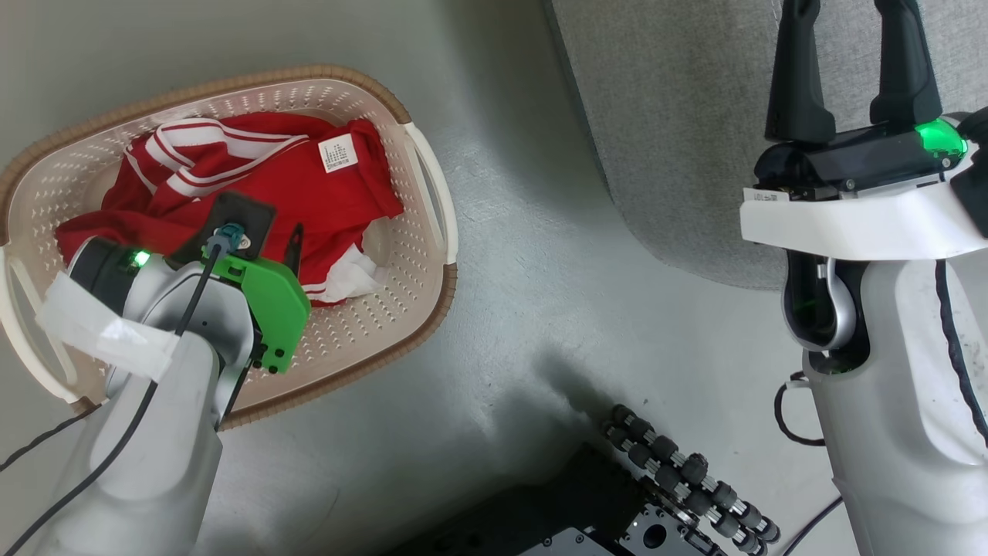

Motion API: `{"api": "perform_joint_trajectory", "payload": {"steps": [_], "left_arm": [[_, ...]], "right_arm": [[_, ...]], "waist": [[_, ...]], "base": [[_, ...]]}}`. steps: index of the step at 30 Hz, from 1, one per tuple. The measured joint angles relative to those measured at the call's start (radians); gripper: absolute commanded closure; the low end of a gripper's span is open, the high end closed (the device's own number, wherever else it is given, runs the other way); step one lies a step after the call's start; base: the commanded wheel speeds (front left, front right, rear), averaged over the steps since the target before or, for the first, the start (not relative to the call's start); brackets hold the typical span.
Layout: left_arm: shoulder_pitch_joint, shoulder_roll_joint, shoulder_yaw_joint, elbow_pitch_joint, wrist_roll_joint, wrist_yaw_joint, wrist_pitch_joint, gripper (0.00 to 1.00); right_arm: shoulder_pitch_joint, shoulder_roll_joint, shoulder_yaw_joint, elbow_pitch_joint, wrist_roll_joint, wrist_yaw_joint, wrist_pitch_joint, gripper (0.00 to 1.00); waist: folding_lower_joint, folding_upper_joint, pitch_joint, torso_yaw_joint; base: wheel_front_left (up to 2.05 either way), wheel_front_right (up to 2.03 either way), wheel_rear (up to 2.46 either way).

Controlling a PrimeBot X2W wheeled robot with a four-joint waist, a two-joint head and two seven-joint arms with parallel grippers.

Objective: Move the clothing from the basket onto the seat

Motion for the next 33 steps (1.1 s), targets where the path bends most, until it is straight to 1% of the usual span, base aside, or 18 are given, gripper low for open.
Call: {"api": "perform_joint_trajectory", "payload": {"steps": [14, 33], "left_arm": [[-0.020, 0.000, -0.033, 0.037, -0.007, -0.008, 0.061, 0.00], [-0.099, 0.014, -0.045, 0.080, -0.013, -0.009, 0.080, 0.00]], "right_arm": [[-0.008, 0.000, 0.005, -0.016, -0.024, 0.000, 0.000, 0.00], [-0.021, 0.000, 0.007, -0.031, -0.042, 0.002, 0.000, 0.00]], "waist": [[0.0000, 0.0000, 0.016, 0.014], [0.0000, 0.0000, 0.073, 0.030]], "base": [[0.00, 0.00, 0.00], [0.00, 0.00, 0.00]]}}
